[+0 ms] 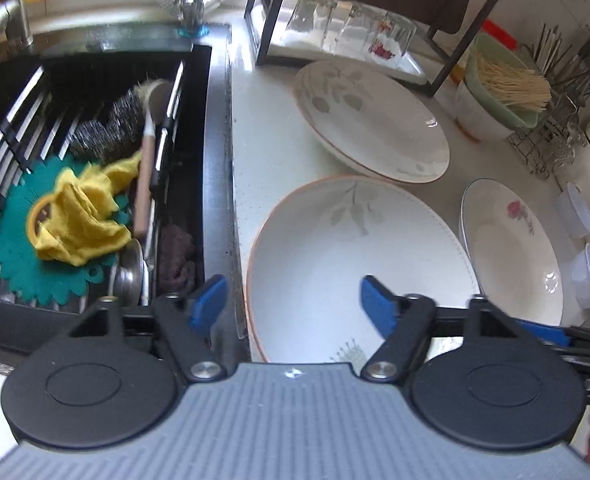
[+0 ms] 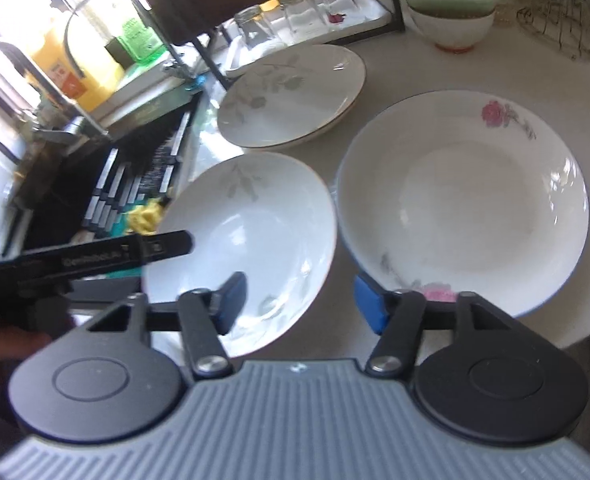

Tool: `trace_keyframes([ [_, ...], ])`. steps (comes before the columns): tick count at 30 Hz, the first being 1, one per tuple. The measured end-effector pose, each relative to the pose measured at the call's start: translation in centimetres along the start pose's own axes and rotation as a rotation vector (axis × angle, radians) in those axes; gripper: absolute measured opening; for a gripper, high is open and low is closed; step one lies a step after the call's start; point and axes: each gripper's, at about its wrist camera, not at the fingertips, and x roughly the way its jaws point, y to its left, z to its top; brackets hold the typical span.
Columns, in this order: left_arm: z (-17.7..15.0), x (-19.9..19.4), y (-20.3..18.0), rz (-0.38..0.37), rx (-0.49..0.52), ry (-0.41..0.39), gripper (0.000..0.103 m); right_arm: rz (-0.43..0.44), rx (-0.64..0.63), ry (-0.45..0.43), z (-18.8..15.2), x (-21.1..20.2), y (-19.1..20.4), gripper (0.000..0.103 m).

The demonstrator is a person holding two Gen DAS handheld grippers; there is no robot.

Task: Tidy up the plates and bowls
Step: 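Move the left gripper to the orange-rimmed leaf plate and close on its rim, then lift the leaf plate with the left gripper over the pink-rose plate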

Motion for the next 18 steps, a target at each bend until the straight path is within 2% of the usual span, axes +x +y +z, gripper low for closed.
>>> trace_keyframes([
  [1, 0.2, 0.3, 0.5, -0.028, -0.03, 0.015, 0.063, -0.013, 0.017, 0.011, 0.1, 0.4, -0.2, 0.039],
  [3, 0.6, 0.7, 1.1, -0.057, -0.057, 0.03, 0.057, -0.029, 0.047, 0.017, 0.2, 0.9, -0.5, 0.032],
  [6, 0.9, 1.3, 1.1, -0.044, -0.015, 0.038, 0.049, -0.037, 0.062, 0.02, 0.2, 1.1, -0.6, 0.027],
  [10, 1.4, 1.7, 1.6, -0.056, -0.011, 0.036, 0.041, -0.014, 0.079, 0.024, 0.0, 1.6, -0.5, 0.017],
  [13, 1.7, 2.0, 2.0, -0.066, -0.006, 0.032, 0.036, -0.022, 0.065, 0.028, 0.0, 2.1, -0.1, 0.013],
  [18, 1.7, 2.5, 1.8, -0.073, 0.014, 0.066, 0.036, -0.026, 0.036, 0.057, 0.7, 2.7, 0.1, 0.014],
])
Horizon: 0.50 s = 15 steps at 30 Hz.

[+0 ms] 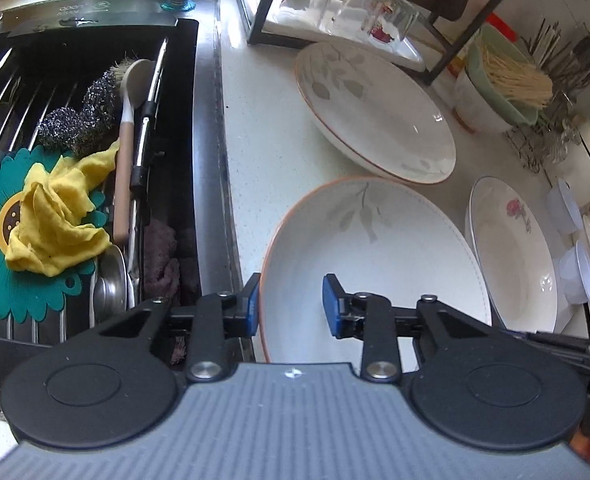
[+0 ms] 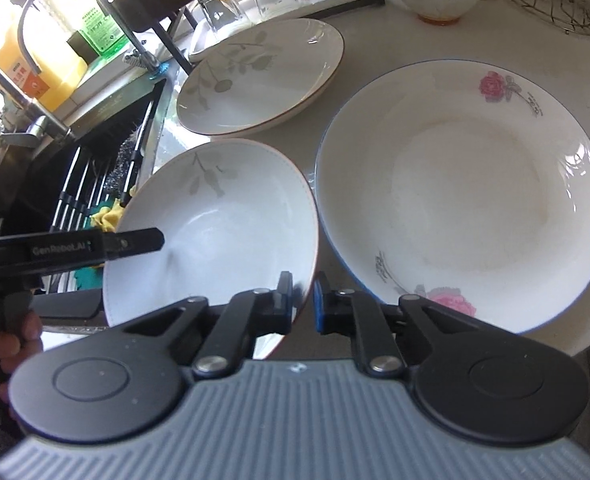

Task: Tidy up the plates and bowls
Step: 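Lift the leaf plate with the left gripper over the pink-rose plate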

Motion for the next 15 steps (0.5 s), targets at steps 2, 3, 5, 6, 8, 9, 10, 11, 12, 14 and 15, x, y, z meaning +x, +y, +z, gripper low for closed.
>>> trace_keyframes([
  [2, 0.0, -0.2, 0.5, -0.029, -0.028, 0.005, 0.036, 0.004, -0.008, 0.029, 0.4, 0.0, -0.1, 0.014],
  [3, 0.0, -0.4, 0.7, -0.042, -0.042, 0.0, 0.036, 0.015, -0.001, 0.038, 0.6, -0.1, -0.3, 0.014],
  [5, 0.1, -0.8, 0.8, -0.053, -0.053, 0.001, 0.036, 0.038, 0.006, 0.057, 0.8, -0.3, -0.4, 0.014],
  [6, 0.2, -1.1, 0.8, -0.054, -0.052, 0.004, 0.036, 0.05, 0.001, 0.064, 0.9, -0.4, -0.4, 0.014],
  [8, 0.4, -1.6, 1.0, -0.058, -0.054, 0.002, 0.036, 0.082, -0.009, 0.074, 0.9, -0.8, -0.4, 0.014],
  [9, 0.5, -1.8, 1.1, -0.064, -0.056, 0.002, 0.036, 0.095, -0.01, 0.08, 0.8, -1.1, -0.5, 0.014],
  [10, 0.6, -2.0, 1.2, -0.07, -0.06, 0.003, 0.036, 0.107, -0.014, 0.086, 0.7, -1.3, -0.5, 0.015],
  [11, 0.7, -2.2, 1.2, -0.076, -0.062, 0.005, 0.036, 0.114, -0.019, 0.089, 0.7, -1.4, -0.4, 0.015],
  [12, 0.8, -2.4, 1.1, -0.081, -0.056, 0.009, 0.036, 0.119, -0.02, 0.091, 0.7, -1.6, -0.4, 0.015],
  [14, 1.0, -3.0, 0.8, -0.089, -0.038, 0.01, 0.036, 0.134, -0.005, 0.096, 0.9, -2.1, -0.6, 0.015],
  [15, 1.2, -3.2, 0.6, -0.095, -0.032, 0.01, 0.036, 0.139, 0.0, 0.096, 1.1, -2.3, -0.7, 0.015],
])
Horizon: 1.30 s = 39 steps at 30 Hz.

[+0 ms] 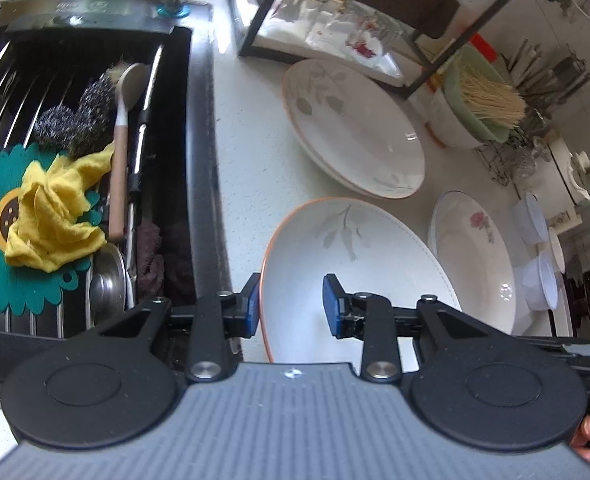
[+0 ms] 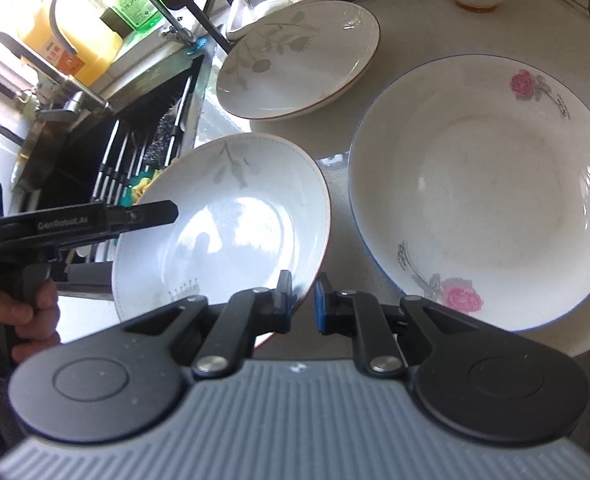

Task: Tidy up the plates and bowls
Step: 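Lift the leaf plate with the left gripper over the pink-rose plate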

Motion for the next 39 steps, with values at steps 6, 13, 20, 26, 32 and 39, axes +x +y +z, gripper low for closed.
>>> trace_keyframes([
  [6, 1.1, -1.5, -2.1, -0.027, 0.03, -0.017, 0.036, 0.003, 0.005, -0.05, 0.6, -2.8, -0.1, 0.015],
  [13, 2.5, -2.8, -5.3, -0.096, 0.086, -0.043, 0.036, -0.023, 0.021, -0.139, 1.2, -6.3, -1.1, 0.014],
  [20, 3.4, -0.8, -9.4, -0.115, 0.127, -0.019, 0.036, -0.037, 0.048, -0.18, 1.7, -8.2, -4.5, 0.014],
  [26, 3.4, 3.0, -13.1, -0.072, 0.14, 0.031, 0.036, -0.039, 0.036, -0.124, 2.4, -7.4, -9.1, 0.015],
  [32, 3.3, 6.0, -15.6, 0.021, 0.134, 0.077, 0.036, -0.009, 0.046, -0.097, 2.9, -6.0, -12.4, 0.015],
  [39, 3.4, 7.8, -18.0, 0.069, 0.156, 0.112, 0.036, -0.016, 0.002, -0.105, 3.9, -6.1, -14.7, 0.015],
])
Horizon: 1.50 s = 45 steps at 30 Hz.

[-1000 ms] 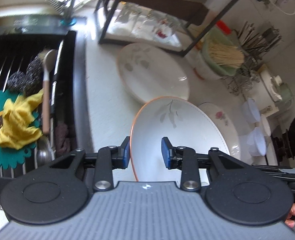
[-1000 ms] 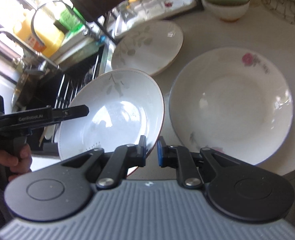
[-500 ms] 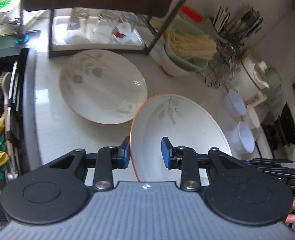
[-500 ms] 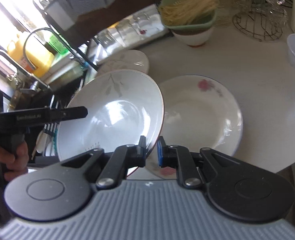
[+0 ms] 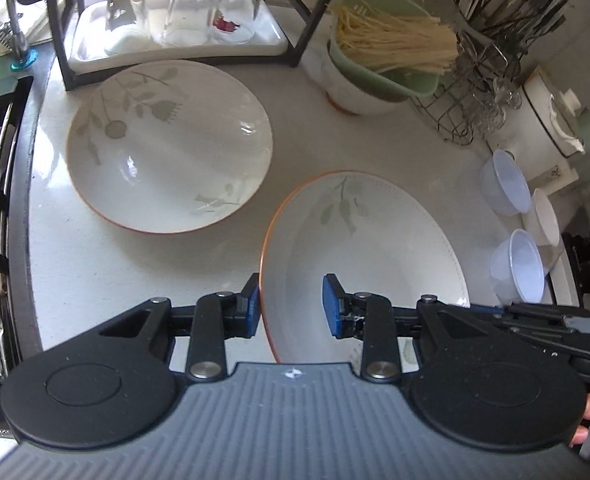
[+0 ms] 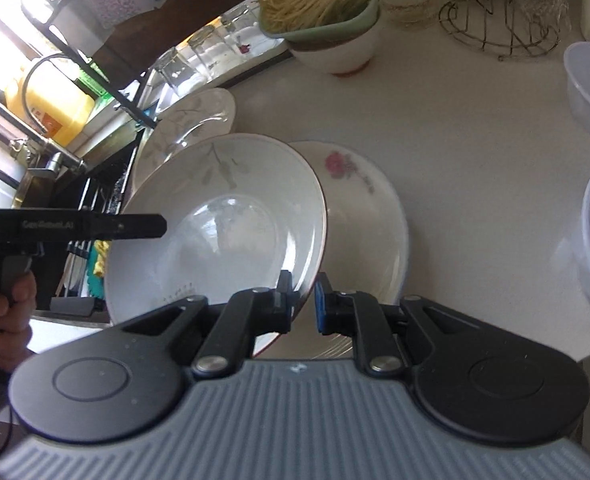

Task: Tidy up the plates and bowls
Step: 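Lift the leaf plate with the left gripper over the pink-rose plate, then lower the leaf plate onto the rose plate and open the left gripper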

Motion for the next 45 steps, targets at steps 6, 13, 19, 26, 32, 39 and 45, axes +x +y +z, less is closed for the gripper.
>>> trace_keyframes([
  [6, 0.7, 1.5, -2.2, 0.032, 0.079, 0.026, 0.036, -0.02, 0.023, -0.001, 0.2, 0.5, -2.0, 0.015],
  [13, 0.7, 3.3, -3.7, 0.084, 0.107, 0.049, 0.036, -0.059, -0.015, 0.004, 1.0, 1.1, -2.8, 0.016],
  [19, 1.2, 4.0, -3.8, 0.137, 0.095, 0.08, 0.036, -0.053, -0.043, 0.033, 1.3, 1.8, -2.7, 0.016],
  [26, 1.2, 4.3, -3.4, 0.189, 0.085, 0.08, 0.036, -0.075, -0.074, 0.049, 1.5, 2.2, -1.9, 0.015],
  [32, 0.9, 4.1, -4.1, 0.215, 0.14, 0.06, 0.037, -0.094, -0.066, 0.039, 1.3, 2.6, -1.6, 0.015],
  [39, 0.9, 2.2, -3.9, 0.17, 0.078, 0.003, 0.036, -0.135, -0.025, -0.019, 0.8, 1.4, -1.3, 0.014],
  [45, 0.8, -0.8, -5.9, 0.14, 0.128, -0.045, 0.036, -0.131, 0.009, -0.082, 0.1, -0.1, -1.0, 0.015],
])
